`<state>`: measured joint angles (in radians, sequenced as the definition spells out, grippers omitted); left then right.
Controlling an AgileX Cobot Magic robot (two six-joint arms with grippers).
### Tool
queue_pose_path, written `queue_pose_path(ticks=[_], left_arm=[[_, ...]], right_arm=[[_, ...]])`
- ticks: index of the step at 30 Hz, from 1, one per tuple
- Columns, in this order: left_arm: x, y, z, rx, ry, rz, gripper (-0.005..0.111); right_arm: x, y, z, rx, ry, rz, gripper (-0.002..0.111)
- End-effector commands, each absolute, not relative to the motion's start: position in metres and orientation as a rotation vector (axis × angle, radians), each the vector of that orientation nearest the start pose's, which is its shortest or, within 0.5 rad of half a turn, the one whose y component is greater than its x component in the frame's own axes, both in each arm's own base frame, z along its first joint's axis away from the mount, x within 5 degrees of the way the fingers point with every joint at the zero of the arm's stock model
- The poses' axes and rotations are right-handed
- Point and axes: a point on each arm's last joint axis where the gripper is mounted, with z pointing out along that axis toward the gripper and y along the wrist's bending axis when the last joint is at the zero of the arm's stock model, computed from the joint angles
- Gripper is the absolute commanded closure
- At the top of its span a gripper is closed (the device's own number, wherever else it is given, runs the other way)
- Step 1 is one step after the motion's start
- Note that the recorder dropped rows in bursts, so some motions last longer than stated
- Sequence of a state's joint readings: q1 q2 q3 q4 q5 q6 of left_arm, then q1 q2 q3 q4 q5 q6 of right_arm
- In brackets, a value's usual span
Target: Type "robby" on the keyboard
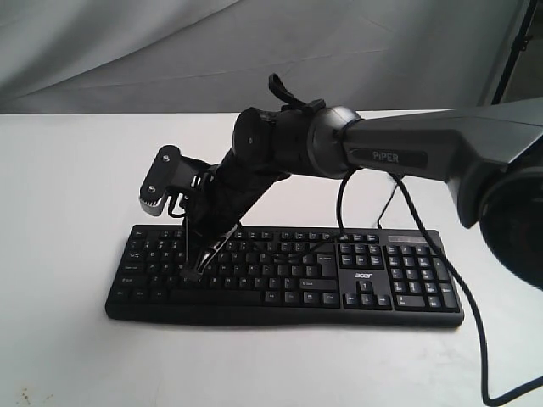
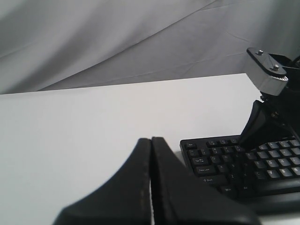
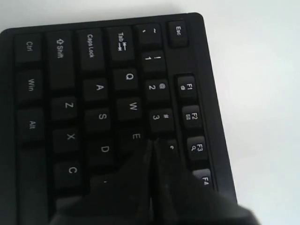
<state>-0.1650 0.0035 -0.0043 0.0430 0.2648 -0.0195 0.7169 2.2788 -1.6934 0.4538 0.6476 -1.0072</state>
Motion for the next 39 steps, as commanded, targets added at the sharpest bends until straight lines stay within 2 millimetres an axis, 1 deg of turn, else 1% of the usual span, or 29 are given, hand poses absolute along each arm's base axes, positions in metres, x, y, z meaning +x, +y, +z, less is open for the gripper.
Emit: queue_pose_path(ticks=[1, 27, 33, 39], left_arm=[[0.0545, -0.0083, 0.1897, 0.161, 1.736, -0.097, 0.107], [0.0545, -0.0083, 0.1897, 0.161, 1.736, -0.097, 0.107], [0.0545, -0.0083, 0.1897, 0.161, 1.736, -0.097, 0.107], [0.0545, -0.0083, 0.1897, 0.161, 1.736, -0.097, 0.107]], right_arm=[[0.3499, 0.3371, 0.1369, -1.726, 2.0, 0.371, 0.108], [0.3471, 0.3391, 0.1365, -1.747, 1.992, 0.373, 0.108], [0.3477, 0.3394, 0.1277, -1.757, 2.001, 0.371, 0.108], [0.3471, 0.34, 0.1306, -1.751, 1.997, 0.373, 0.108]])
